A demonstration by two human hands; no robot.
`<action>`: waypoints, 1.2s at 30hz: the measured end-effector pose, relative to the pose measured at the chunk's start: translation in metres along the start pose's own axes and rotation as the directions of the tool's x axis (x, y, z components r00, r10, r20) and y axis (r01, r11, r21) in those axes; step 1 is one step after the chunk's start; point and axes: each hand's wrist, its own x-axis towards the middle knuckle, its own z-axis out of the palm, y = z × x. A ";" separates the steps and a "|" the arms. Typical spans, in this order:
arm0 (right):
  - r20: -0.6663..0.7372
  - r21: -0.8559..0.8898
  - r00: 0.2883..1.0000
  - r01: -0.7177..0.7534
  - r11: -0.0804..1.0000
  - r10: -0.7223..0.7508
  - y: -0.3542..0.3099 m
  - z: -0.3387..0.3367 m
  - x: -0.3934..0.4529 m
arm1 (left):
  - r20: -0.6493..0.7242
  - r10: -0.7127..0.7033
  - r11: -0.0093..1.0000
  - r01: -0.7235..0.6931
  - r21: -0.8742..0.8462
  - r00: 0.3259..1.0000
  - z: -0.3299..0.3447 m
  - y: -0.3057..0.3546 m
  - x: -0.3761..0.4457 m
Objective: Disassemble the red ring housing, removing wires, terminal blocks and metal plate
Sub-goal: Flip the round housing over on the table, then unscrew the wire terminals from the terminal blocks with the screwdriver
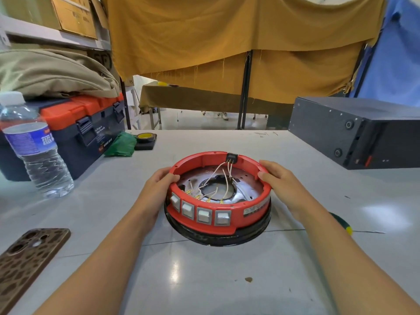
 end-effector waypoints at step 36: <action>-0.245 -0.584 0.962 -0.243 0.774 0.118 0.011 -0.063 -0.008 | 0.022 0.102 0.995 -0.102 -0.004 0.995 0.003 -0.004 -0.002</action>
